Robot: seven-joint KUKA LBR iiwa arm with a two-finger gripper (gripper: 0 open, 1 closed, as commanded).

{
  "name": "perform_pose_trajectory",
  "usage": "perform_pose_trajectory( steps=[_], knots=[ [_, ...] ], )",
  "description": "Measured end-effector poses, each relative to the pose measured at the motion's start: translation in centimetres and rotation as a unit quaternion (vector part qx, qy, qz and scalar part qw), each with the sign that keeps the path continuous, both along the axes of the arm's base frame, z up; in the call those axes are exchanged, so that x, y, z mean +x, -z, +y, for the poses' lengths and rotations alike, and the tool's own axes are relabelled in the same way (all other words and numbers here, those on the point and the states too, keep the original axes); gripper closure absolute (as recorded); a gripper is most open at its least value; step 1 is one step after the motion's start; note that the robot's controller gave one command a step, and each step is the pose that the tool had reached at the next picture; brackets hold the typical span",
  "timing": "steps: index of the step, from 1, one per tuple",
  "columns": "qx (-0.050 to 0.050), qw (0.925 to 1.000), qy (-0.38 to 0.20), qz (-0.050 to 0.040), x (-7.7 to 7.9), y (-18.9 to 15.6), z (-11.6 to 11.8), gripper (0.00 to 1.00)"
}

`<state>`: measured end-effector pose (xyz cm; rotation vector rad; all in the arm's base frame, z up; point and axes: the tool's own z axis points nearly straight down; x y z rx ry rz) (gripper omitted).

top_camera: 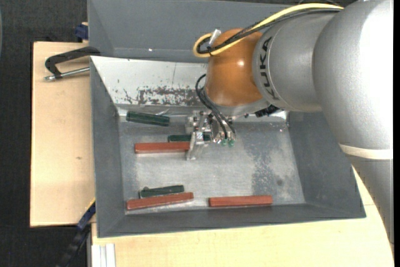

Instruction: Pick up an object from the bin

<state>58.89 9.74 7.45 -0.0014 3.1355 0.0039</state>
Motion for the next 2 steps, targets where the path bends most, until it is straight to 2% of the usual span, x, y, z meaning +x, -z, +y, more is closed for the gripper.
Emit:
perform_pose_trajectory(
  steps=[1,2],
  knots=[
    [0.000,1.0000,0.000,0.0000,0.0,0.0,0.0,1.00],
    [0.000,0.9995,-0.033,-0.0006,-1.1,-12.8,1.7,1.00]
  ],
)
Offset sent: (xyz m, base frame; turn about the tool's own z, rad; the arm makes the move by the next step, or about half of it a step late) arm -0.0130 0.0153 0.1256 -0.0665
